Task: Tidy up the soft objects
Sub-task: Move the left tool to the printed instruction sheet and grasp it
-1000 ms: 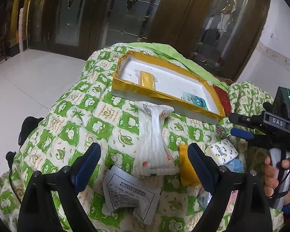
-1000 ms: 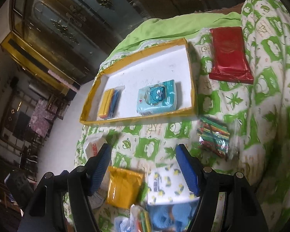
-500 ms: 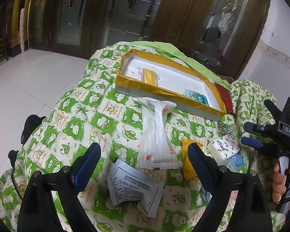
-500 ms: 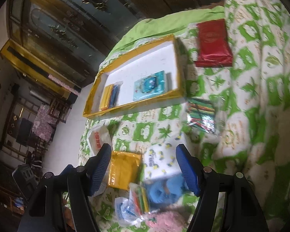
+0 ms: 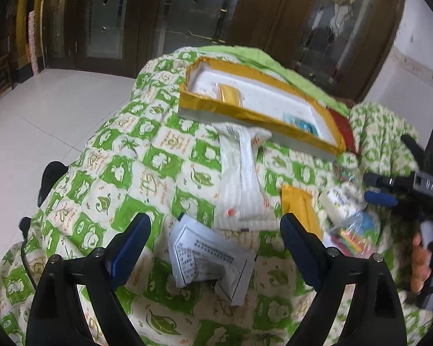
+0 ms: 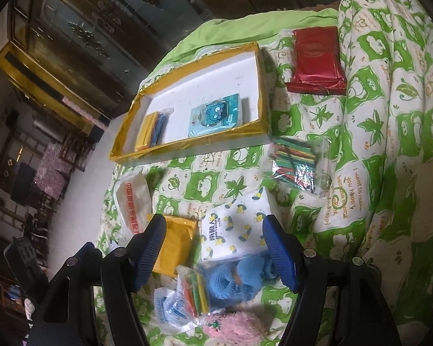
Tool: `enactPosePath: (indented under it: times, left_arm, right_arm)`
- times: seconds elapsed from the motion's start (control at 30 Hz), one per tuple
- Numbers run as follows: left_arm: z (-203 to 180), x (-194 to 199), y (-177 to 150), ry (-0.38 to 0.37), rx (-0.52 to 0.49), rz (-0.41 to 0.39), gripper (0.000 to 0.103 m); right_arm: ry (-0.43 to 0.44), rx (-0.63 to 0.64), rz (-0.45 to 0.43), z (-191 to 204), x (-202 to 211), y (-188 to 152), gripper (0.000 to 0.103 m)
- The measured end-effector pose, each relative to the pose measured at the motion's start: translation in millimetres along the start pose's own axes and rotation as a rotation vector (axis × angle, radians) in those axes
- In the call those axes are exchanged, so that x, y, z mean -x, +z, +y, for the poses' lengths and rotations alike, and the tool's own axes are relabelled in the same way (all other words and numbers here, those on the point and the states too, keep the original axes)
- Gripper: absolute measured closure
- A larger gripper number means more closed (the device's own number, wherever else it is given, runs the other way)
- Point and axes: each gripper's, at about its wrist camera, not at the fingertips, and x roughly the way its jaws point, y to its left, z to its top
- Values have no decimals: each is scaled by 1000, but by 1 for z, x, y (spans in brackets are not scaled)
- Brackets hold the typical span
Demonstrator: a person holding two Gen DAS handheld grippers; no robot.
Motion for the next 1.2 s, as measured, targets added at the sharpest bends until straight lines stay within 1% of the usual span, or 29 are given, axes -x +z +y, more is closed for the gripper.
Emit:
enactPosePath:
  times: [0.1, 0.23, 0.4, 0.6, 0.73, 0.9, 1.03, 1.13, 1.2]
  left_arm:
    - [-5, -5, -8, 35, -27, 40, 12]
    - [-7, -11, -13, 65, -45, 72, 12]
    - [-4, -20, -17, 85, -44, 106, 12]
    - [-4, -24, -17, 84, -46, 117, 12]
    - [-3, -26, -17, 77, -39, 123, 12]
    - [-1, -28, -17, 68, -27, 131, 12]
    - [-1, -31, -17, 68, -24, 138, 12]
    - [-3, -35, -18, 75, -43, 145, 13]
    - [-6, -37, -19, 85, -62, 148, 21]
  right_arm:
    - [-25, -10, -1, -3, 0, 0, 29]
    - [-47, -14, 6, -5, -2, 0, 29]
    - [-100, 35, 17, 2, -8, -2, 29]
    - [-189, 132, 33, 17, -22, -4, 29]
    - [-256, 212, 55, 27, -36, -7, 25]
    - [-326, 303, 91, 37, -53, -13, 24]
    - [-345, 320, 114, 38, -62, -13, 24]
    - [-345, 318, 118, 37, -65, -12, 24]
    - [-352, 328, 116, 38, -65, -12, 27]
